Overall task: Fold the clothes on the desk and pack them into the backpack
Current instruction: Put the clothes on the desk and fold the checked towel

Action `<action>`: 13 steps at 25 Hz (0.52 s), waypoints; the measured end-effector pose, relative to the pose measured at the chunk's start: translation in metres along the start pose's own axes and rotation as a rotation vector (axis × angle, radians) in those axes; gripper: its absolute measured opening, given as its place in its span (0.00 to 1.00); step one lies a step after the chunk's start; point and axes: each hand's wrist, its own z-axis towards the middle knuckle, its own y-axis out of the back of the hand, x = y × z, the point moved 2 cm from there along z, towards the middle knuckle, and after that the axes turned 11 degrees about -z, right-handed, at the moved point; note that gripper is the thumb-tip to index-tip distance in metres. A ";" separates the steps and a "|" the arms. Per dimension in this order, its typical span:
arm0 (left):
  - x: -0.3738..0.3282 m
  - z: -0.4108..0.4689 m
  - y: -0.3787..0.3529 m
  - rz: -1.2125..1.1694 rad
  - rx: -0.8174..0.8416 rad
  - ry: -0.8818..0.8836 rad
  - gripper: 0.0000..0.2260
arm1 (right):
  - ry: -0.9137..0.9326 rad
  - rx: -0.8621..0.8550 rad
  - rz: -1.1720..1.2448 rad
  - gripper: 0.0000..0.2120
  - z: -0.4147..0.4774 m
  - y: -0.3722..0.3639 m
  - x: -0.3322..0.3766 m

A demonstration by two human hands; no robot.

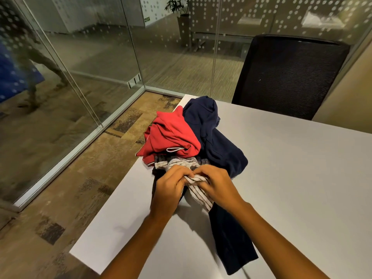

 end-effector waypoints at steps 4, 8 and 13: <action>0.005 -0.006 -0.003 -0.026 0.003 0.129 0.19 | 0.030 -0.164 -0.124 0.07 -0.017 0.024 -0.006; 0.027 -0.012 -0.020 0.090 0.087 0.225 0.23 | -0.065 -0.341 -0.137 0.08 -0.048 0.062 -0.016; 0.014 -0.029 -0.065 0.071 0.181 0.238 0.15 | -0.167 -0.473 -0.276 0.12 -0.105 0.110 -0.031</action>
